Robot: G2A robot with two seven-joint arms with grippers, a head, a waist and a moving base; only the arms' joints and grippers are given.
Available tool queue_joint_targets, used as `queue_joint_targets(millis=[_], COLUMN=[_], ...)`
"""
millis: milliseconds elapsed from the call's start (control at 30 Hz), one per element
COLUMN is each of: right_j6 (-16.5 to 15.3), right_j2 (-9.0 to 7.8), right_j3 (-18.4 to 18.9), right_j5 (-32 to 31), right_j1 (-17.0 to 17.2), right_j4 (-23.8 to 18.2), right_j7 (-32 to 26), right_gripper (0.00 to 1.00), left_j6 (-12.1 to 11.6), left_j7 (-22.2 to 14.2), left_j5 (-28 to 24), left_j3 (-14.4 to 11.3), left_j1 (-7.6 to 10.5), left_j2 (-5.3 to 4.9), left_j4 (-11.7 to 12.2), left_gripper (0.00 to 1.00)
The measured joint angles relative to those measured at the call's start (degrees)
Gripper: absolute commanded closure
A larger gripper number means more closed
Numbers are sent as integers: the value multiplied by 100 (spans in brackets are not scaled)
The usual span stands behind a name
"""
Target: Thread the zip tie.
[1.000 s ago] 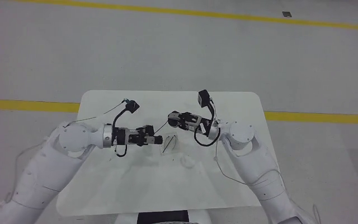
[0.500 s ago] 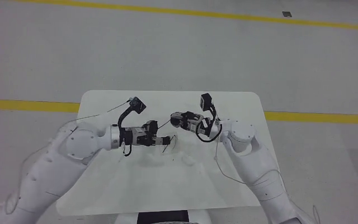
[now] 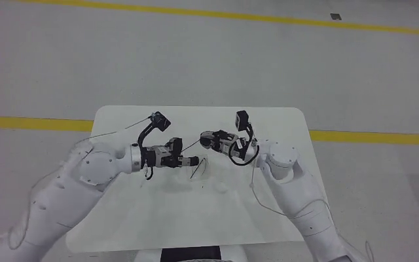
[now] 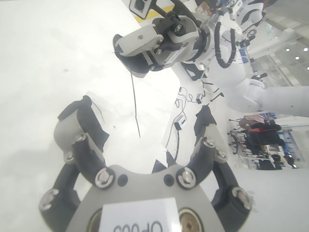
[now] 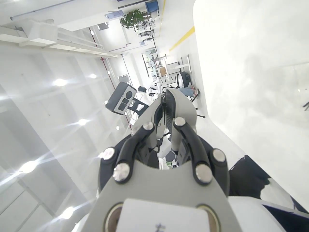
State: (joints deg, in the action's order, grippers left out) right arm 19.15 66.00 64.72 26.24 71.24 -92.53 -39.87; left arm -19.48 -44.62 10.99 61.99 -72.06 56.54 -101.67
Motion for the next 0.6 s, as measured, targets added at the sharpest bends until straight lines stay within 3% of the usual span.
queue_joint_targets(millis=[267,500,600], right_j6=[33,33,33], right_j2=[-26,-85,-108], right_j3=[-108,-281,-329], right_j5=[271,776,912], right_j1=[-30,-139,-194], right_j4=[280,518,560], right_j7=[258,579,694], right_gripper=[100,100,100], left_j6=[0,0,0], left_j7=[630,967,983], left_j5=[330,697,750], left_j3=[-280,-687,-722], left_j1=[185,395,408], left_j2=[-92,-227,-236], left_j4=[43,136,125], left_gripper=[0,0,0])
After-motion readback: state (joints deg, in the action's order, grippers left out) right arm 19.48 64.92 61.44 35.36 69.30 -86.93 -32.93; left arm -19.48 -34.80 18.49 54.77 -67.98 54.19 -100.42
